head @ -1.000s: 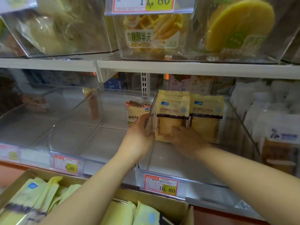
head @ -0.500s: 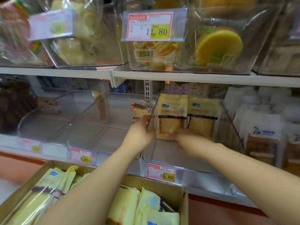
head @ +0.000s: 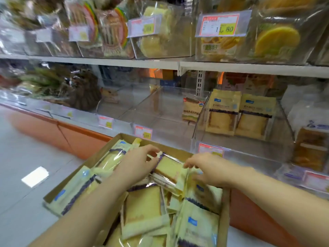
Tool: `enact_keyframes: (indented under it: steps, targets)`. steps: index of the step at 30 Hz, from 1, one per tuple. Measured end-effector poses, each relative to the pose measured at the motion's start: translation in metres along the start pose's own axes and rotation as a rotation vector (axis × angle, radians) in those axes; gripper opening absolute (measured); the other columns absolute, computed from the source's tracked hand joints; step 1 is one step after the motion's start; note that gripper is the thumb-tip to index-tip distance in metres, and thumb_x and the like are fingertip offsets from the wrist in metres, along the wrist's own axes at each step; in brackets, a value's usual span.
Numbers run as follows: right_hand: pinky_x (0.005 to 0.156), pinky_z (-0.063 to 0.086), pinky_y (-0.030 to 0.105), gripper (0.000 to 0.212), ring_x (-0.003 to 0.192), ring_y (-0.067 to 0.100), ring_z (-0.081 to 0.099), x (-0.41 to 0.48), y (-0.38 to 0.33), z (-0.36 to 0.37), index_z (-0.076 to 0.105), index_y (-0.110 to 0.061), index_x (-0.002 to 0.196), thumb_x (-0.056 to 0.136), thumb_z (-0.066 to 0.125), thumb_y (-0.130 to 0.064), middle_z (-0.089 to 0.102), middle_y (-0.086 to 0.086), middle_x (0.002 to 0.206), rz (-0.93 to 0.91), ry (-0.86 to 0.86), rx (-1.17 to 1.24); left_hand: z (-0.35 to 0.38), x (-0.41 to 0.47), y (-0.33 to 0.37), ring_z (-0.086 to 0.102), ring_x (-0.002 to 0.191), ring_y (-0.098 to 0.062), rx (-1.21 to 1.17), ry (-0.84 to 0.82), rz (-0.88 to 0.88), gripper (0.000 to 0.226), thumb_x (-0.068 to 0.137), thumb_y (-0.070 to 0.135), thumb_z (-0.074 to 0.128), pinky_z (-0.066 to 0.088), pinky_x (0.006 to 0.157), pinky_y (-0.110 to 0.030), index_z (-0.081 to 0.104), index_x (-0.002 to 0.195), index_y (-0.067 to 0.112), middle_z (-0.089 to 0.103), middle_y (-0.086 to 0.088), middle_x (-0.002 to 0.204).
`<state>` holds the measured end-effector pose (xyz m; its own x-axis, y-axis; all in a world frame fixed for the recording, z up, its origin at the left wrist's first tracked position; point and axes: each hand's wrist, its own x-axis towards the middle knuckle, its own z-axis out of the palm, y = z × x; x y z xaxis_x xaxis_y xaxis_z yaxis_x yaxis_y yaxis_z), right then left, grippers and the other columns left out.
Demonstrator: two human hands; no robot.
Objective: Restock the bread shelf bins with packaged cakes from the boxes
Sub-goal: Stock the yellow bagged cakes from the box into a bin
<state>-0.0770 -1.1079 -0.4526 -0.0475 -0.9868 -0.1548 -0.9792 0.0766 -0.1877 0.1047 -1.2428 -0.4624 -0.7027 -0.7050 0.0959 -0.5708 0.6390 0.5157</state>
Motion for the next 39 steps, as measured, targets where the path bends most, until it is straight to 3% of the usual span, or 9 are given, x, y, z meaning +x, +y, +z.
enact_keyframes:
  steps: [5,10,16,20,25,29,32,35,39]
  targets:
    - [0.097,0.041,0.027,0.056,0.120,0.020,0.047,0.013,-0.009,0.021,0.042,-0.023,0.139,0.087,0.054,-0.010,0.038,0.001,0.137,0.048,-0.163,0.032,0.011,-0.025,-0.024,0.050,0.115,-0.008,0.192,-0.041,-0.007,0.036,0.093,0.032,0.055,0.041,0.096,-0.024,0.055,0.128,0.031,0.054,0.013,0.129]
    - [0.091,0.047,0.033,0.051,0.108,0.019,0.051,0.013,-0.005,0.018,0.049,-0.025,0.128,0.081,0.064,-0.013,0.041,0.000,0.127,0.092,-0.241,0.077,0.022,-0.035,-0.039,0.031,0.134,-0.010,0.225,-0.053,-0.005,0.050,0.094,0.026,0.054,0.029,0.109,-0.028,0.040,0.141,0.033,0.038,0.013,0.144]
    - [0.082,0.048,0.028,0.013,0.097,0.015,0.054,0.002,-0.008,0.020,0.066,-0.022,0.098,0.085,0.066,-0.023,0.055,-0.003,0.110,0.024,-0.104,-0.004,0.025,-0.034,-0.040,0.038,0.132,-0.014,0.190,-0.003,-0.124,0.054,0.092,0.031,0.058,0.039,0.102,-0.029,0.038,0.142,0.033,0.032,0.005,0.149]
    - [0.079,0.051,0.028,0.011,0.088,0.010,0.058,-0.011,-0.012,0.005,0.067,-0.021,0.092,0.086,0.060,-0.016,0.066,-0.007,0.096,-0.004,-0.010,0.043,0.020,-0.031,-0.034,0.052,0.107,-0.013,0.142,0.016,-0.214,0.054,0.090,0.028,0.061,0.043,0.086,-0.024,0.042,0.140,0.028,0.037,0.003,0.143]
    - [0.087,0.043,0.023,0.013,0.098,0.001,0.042,-0.027,-0.014,-0.020,0.065,-0.029,0.099,0.090,0.060,-0.021,0.056,-0.019,0.092,-0.067,0.150,0.079,0.016,-0.024,-0.023,0.058,0.067,-0.018,-0.515,0.124,-0.344,0.053,0.083,0.003,0.058,0.053,0.065,-0.032,0.050,0.128,0.030,0.055,0.001,0.104]
    - [0.084,0.041,0.013,0.020,0.093,-0.003,0.051,-0.036,-0.013,-0.036,0.066,-0.028,0.100,0.086,0.066,-0.014,0.055,-0.024,0.091,-0.107,0.261,0.154,0.022,-0.017,-0.012,0.058,0.112,-0.024,-0.912,0.287,-0.508,0.067,0.081,0.019,0.071,0.047,0.099,-0.047,0.040,0.140,0.021,0.052,0.000,0.123]
    - [0.083,0.042,0.007,0.025,0.090,-0.006,0.054,-0.041,-0.014,-0.045,0.067,-0.026,0.101,0.082,0.070,-0.009,0.058,-0.024,0.092,-0.123,0.354,0.187,0.028,-0.010,-0.002,0.065,0.098,-0.026,-1.157,0.251,-0.593,0.051,0.080,0.024,0.073,0.051,0.094,-0.048,0.054,0.122,0.001,0.066,-0.008,0.109]
    - [0.082,0.046,0.010,0.028,0.090,-0.005,0.060,-0.045,-0.016,-0.055,0.067,-0.026,0.101,0.082,0.070,-0.006,0.063,-0.020,0.092,-0.146,0.414,0.220,0.031,-0.007,0.008,0.066,0.087,-0.029,-1.247,0.276,-0.632,0.007,0.093,0.012,0.059,0.053,0.091,-0.049,0.061,0.094,0.005,0.069,-0.016,0.095]
    - [0.084,0.047,0.010,0.026,0.093,-0.006,0.060,-0.051,-0.022,-0.072,0.067,-0.025,0.103,0.085,0.068,-0.007,0.065,-0.021,0.093,-0.172,0.444,0.249,0.020,-0.010,0.018,0.067,0.094,-0.036,-1.080,0.361,-0.456,0.027,0.081,0.043,0.061,0.050,0.090,-0.058,0.066,0.081,0.016,0.071,-0.016,0.096]
